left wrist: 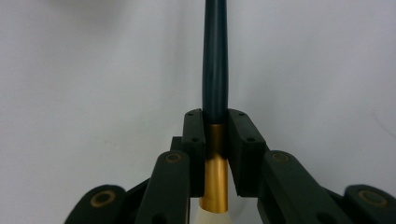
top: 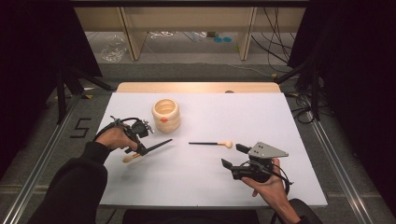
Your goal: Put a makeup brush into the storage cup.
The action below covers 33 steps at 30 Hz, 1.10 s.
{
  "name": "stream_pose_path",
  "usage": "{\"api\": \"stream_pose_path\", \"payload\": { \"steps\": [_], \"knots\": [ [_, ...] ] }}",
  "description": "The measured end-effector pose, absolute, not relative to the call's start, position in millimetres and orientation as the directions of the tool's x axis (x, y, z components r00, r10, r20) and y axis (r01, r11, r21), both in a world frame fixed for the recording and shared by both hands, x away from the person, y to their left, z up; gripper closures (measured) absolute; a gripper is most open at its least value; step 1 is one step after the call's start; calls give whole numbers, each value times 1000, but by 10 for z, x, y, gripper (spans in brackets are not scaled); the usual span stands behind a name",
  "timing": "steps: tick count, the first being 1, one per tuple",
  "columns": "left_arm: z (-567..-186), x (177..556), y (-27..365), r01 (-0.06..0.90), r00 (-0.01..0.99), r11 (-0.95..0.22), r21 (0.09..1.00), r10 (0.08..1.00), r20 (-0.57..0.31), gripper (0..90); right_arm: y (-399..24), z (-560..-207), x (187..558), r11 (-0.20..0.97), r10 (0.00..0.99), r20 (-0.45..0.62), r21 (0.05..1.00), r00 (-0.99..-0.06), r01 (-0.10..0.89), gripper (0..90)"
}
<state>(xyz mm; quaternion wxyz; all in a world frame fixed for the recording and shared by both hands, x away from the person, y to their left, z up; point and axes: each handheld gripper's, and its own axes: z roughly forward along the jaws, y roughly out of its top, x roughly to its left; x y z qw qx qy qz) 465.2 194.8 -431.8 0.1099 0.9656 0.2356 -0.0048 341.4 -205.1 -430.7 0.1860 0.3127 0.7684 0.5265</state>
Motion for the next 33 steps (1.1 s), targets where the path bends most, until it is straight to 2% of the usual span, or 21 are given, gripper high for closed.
{"api": "stream_pose_path", "payload": {
  "steps": [4,5,7,11,19,28,33],
  "knots": [
    [-4228,4580,1874,435,900,-869,236,430,-76,779,-1955,-4284,3433,295,655,-54,937,-754,189,236],
    [-4203,4570,1857,427,903,-870,247,423,-74,779,-1936,-4269,3423,326,639,-67,926,-766,191,237],
    [-4177,4533,1808,418,908,-870,262,410,-87,779,-1859,-4264,3403,369,604,-130,920,-786,131,266],
    [-4132,4476,1694,400,917,-874,277,385,-108,779,-1708,-4241,3335,449,545,-244,893,-802,33,266],
    [-4042,4354,1456,391,920,-866,313,356,-164,779,-1306,-4250,3205,630,377,-500,755,-780,-180,300],
    [-3915,4300,1261,312,947,-901,302,271,-171,779,-1048,-4330,3234,697,298,-562,681,-772,-227,344],
    [-3898,4280,1178,302,950,-908,292,259,-176,779,-953,-4339,3233,719,256,-602,642,-757,-268,357]
  ]
}}
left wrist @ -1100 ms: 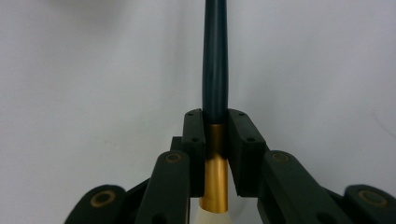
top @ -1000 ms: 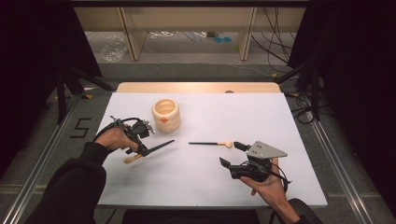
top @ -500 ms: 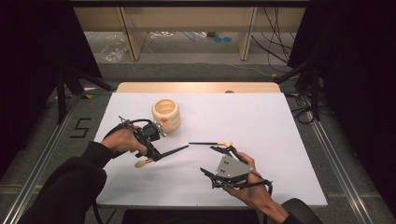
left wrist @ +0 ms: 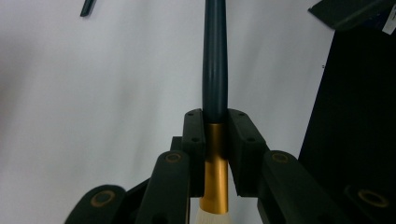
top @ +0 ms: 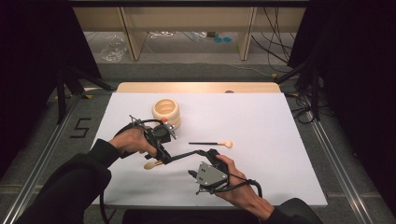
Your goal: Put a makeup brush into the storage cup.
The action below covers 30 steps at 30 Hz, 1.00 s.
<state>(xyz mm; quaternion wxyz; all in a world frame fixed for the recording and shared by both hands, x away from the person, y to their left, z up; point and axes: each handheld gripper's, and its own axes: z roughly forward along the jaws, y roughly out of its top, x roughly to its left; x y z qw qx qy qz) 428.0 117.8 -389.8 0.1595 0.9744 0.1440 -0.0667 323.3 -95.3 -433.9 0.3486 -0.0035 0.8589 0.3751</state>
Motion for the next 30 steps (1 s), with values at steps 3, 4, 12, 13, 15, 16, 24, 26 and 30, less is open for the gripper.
{"api": "stream_pose_path", "payload": {
  "steps": [3,4,12,13,15,16,24,26,30],
  "knots": [
    [-3889,4273,1154,293,952,-911,291,250,-175,779,-885,-4342,3251,740,202,-641,595,-740,-314,372],
    [-3884,4265,1144,296,951,-910,292,253,-176,779,-862,-4348,3245,741,202,-630,599,-750,-304,377],
    [-3857,4233,1056,282,954,-923,263,241,-177,779,-768,-4370,3282,803,104,-731,461,-674,-377,412],
    [-3856,4225,1041,287,953,-920,268,244,-181,780,-752,-4382,3271,805,114,-733,464,-671,-370,417],
    [-3846,4218,1017,285,953,-921,267,242,-184,779,-731,-4395,3262,814,98,-744,442,-661,-377,433],
    [-3844,4218,1004,280,954,-923,265,235,-188,779,-716,-4402,3258,815,86,-750,431,-656,-386,444],
    [-3824,4201,922,264,956,-929,258,216,-199,779,-661,-4448,3264,842,-4,-801,321,-599,-434,529],
    [-3827,4192,908,260,957,-931,254,214,-197,779,-656,-4449,3274,840,-24,-804,306,-594,-448,549],
    [-3843,4186,892,261,955,-933,249,213,-204,779,-655,-4457,3260,849,-27,-811,290,-584,-442,591]
  ]
}}
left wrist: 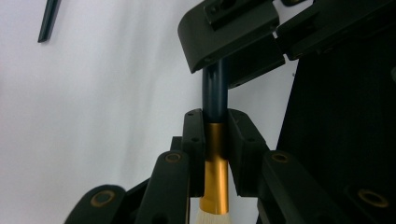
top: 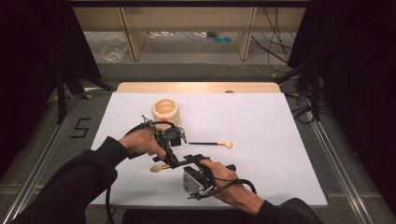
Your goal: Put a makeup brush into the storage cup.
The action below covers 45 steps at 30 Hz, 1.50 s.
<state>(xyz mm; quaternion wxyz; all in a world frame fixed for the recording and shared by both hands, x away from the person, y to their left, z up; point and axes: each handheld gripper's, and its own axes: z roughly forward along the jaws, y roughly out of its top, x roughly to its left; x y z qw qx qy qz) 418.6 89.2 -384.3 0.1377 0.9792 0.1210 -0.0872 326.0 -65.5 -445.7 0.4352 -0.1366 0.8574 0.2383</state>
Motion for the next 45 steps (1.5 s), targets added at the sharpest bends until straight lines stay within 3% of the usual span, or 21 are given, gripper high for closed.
{"api": "stream_pose_path", "payload": {
  "steps": [21,33,35,40,45],
  "knots": [
    [-3815,4165,784,247,958,-944,218,203,-204,779,-629,-4476,3240,862,-108,-823,202,-557,-465,747],
    [-3809,4188,807,241,954,-938,249,181,-240,771,-647,-4467,3225,862,-66,-809,249,-585,-441,784],
    [-3788,4200,839,242,953,-930,276,175,-246,741,-663,-4458,3216,864,-59,-800,259,-597,-432,785],
    [-3703,4143,928,285,949,-881,377,205,-239,537,-734,-4467,3286,873,-38,-760,291,-649,-392,786],
    [-3540,4165,1105,264,963,-838,477,202,-177,441,-839,-4416,3354,867,53,-695,389,-717,-313,786]
  ]
}}
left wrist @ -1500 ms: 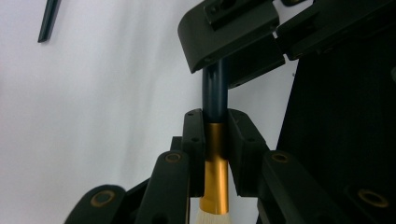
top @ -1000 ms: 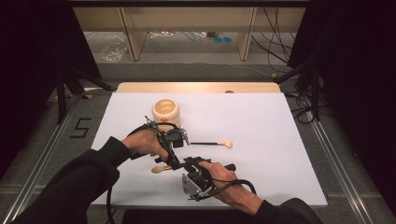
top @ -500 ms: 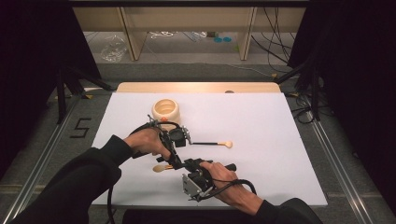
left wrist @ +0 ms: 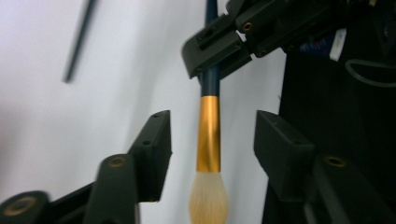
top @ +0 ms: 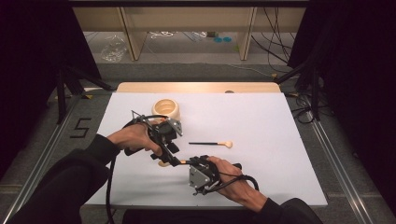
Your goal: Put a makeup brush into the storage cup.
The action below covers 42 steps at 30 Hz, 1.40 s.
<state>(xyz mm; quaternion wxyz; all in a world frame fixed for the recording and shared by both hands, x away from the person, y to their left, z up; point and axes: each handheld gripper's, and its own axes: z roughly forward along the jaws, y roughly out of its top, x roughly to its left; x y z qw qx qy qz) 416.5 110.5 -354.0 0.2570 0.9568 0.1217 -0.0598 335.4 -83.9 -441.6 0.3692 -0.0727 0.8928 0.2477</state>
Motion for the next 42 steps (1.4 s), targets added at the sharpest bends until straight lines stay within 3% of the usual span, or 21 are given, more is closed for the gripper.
{"api": "stream_pose_path", "payload": {
  "steps": [1,5,8,15,22,30,42],
  "knots": [
    [-3520,4160,1144,268,963,-820,506,211,-168,431,-861,-4380,3408,854,44,-724,385,-689,-351,786],
    [-3487,4158,1308,284,956,-741,609,265,-124,356,-982,-4328,3526,830,96,-683,457,-724,-321,786],
    [-3510,4120,1405,267,951,-704,658,305,-60,309,-1050,-4309,3578,809,182,-604,541,-776,-231,786],
    [-3642,4004,1535,295,901,-530,795,431,-47,251,-1178,-4279,3709,676,365,-417,733,-832,-71,786],
    [-3841,3953,1548,322,848,-382,866,524,-84,240,-1299,-4240,3812,536,457,-252,843,-853,38,786],
    [-4009,3920,1457,358,807,-207,910,559,-191,249,-1318,-4245,3848,450,484,-160,888,-860,88,786],
    [-4151,3908,1311,382,786,-126,915,565,-250,275,-1252,-4266,3835,411,480,-131,907,-868,90,785]
  ]
}}
